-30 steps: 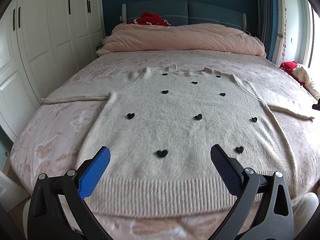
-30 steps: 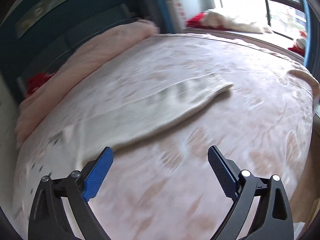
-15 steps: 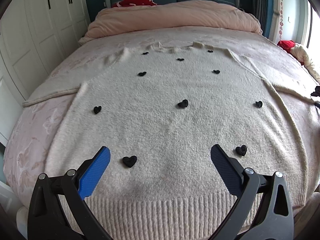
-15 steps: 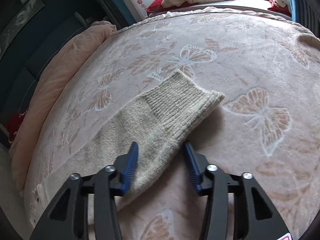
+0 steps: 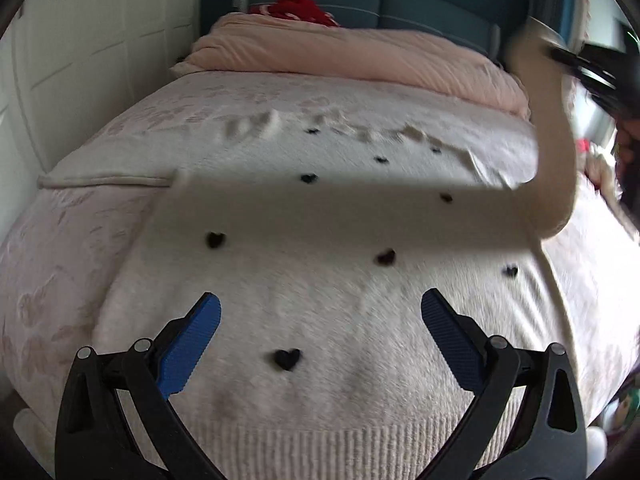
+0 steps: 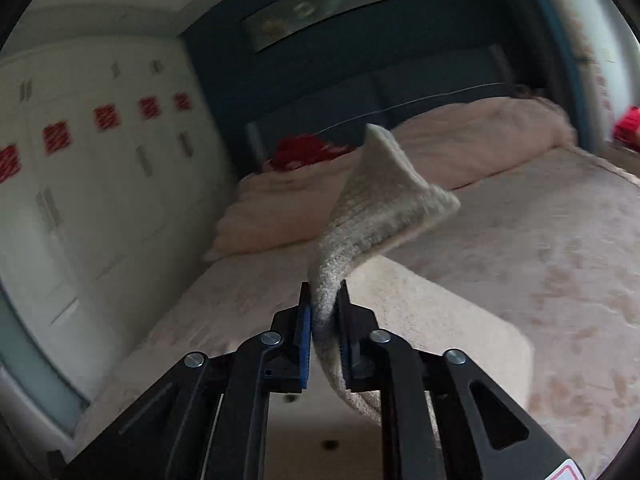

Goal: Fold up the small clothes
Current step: 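Lift the sleeve and lay it across the sweater body, open right gripper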

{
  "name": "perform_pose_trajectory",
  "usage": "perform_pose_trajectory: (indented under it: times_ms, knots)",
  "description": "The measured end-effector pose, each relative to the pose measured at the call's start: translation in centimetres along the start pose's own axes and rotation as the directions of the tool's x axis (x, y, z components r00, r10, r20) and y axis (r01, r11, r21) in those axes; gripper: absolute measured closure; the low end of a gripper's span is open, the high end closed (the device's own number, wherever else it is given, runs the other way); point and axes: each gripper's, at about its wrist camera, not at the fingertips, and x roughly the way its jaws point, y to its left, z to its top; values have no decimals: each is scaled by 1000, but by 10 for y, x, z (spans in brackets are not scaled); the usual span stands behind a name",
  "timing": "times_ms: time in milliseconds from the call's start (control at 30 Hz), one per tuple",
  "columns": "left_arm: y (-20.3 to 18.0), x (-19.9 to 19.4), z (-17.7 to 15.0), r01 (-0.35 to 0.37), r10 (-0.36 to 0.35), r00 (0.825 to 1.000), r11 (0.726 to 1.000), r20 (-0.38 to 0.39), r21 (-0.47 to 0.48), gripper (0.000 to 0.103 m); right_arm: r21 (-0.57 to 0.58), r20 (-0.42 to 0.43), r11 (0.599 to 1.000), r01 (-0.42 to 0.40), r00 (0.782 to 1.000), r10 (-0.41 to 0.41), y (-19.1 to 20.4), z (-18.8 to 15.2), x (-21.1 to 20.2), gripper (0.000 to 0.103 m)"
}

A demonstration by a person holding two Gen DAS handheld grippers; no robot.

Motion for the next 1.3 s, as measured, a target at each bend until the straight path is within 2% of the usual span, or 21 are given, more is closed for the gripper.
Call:
perform_pose_trajectory:
  times_ms: [33,100,133,200,233,367,433,500,633,667,733,800,833,867,900,967,1033,1067,1133,1233,1300]
  knots:
    - [5,-2,2,0,0,1000,1000,2,-13,5,-26,-38,999,-34,999,33,23,-8,19,74]
    - [21,-4,9,-2,2,1000,999,0,-48,5,-97,-132,992,-83,989,70,70,-33,62,68]
    - [31,-5,14,5,-5,1000,998,-2,-69,5,-120,-153,988,-95,985,76,85,-44,70,68]
    - [46,-6,24,25,-25,1000,996,7,-90,5,-124,-146,987,-100,986,81,90,-60,67,54]
    - [52,-6,30,34,-32,999,995,18,-95,5,-113,-140,991,-75,988,59,83,-66,61,44]
    - [69,29,66,106,-109,994,985,-10,-139,5,-43,-173,990,135,975,-141,32,-102,27,41]
    - [67,56,89,155,-161,987,970,-17,-186,5,-32,-237,960,277,931,-277,-2,-120,15,40]
    - [61,84,108,167,-176,984,962,-24,-216,5,3,-285,935,354,897,-339,-28,-135,6,40]
    - [48,156,132,145,-175,980,952,-91,-271,11,40,-337,912,409,865,-373,-61,-151,0,40]
    - [45,166,134,143,-177,979,951,-102,-273,18,48,-349,911,410,861,-369,-66,-153,5,40]
    - [39,189,138,143,-184,973,956,-141,-257,49,67,-367,910,408,859,-358,-74,-156,11,41]
    - [35,206,138,152,-203,962,954,-182,-258,71,96,-378,910,403,861,-341,-85,-157,24,50]
    - [34,210,139,158,-207,960,955,-186,-251,87,103,-384,911,398,861,-333,-85,-157,30,64]
    - [32,210,140,149,-193,964,961,-181,-234,93,106,-394,913,394,859,-325,-84,-153,39,80]
    - [31,206,141,142,-180,970,965,-164,-221,97,105,-386,913,395,862,-329,-89,-161,33,82]
    - [34,192,147,133,-155,983,969,-94,-207,97,97,-315,918,384,887,-338,-82,-152,28,84]
    - [41,187,149,105,-122,990,972,-70,-210,97,86,-276,914,396,891,-360,-78,-147,20,84]
    - [44,193,146,88,-110,989,975,-97,-206,97,86,-293,907,412,881,-372,-83,-150,22,83]
    - [49,210,137,51,-85,982,979,-169,-195,97,88,-427,878,470,815,-393,-106,-169,40,82]
    - [58,210,127,63,-97,983,976,-158,-209,95,143,-389,871,470,836,-387,-102,-165,22,81]
    - [63,205,126,69,-107,983,969,-148,-238,93,121,-301,872,473,855,-422,-83,-150,2,77]
